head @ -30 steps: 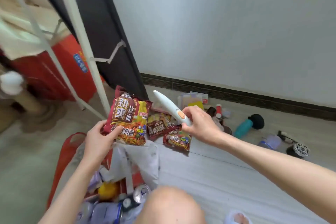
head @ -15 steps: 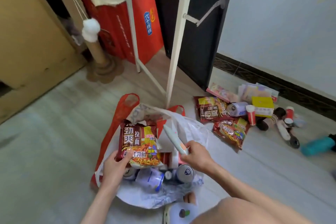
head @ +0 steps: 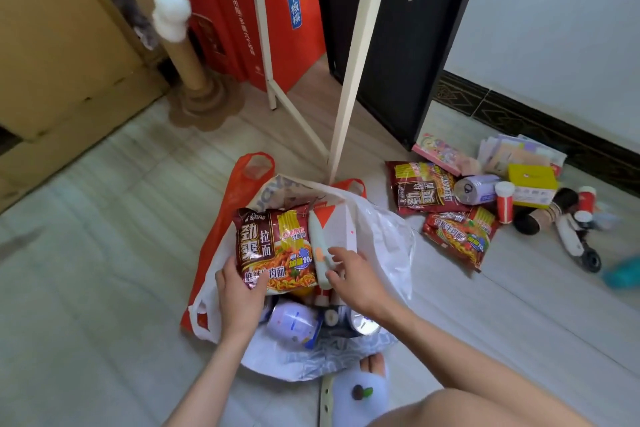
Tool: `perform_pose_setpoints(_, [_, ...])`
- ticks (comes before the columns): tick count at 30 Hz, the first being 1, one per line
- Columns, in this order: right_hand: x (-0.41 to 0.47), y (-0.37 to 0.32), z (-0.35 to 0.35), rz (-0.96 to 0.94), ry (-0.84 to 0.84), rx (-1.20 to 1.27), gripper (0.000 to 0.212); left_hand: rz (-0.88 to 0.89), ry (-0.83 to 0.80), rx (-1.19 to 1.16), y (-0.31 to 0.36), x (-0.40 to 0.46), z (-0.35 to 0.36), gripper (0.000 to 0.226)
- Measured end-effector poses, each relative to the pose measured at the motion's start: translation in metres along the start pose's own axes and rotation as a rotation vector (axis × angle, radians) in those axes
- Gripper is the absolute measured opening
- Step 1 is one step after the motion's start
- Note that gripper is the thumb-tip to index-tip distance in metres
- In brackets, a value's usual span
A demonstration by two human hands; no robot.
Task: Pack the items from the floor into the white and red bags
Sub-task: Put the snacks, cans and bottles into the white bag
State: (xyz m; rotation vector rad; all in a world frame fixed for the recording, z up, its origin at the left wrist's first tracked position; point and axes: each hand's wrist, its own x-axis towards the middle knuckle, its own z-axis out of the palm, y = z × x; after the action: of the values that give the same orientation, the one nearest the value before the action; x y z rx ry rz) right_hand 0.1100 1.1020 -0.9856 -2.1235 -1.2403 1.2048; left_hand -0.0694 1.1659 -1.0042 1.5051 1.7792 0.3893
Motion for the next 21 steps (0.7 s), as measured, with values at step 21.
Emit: perform_pose_setpoints(21, [-0.218,0.077,-0.266,-0.052,0.693,-0.613,0.062,1.423,-0.209,0.589,0.286,-0.142,0.063,0.071])
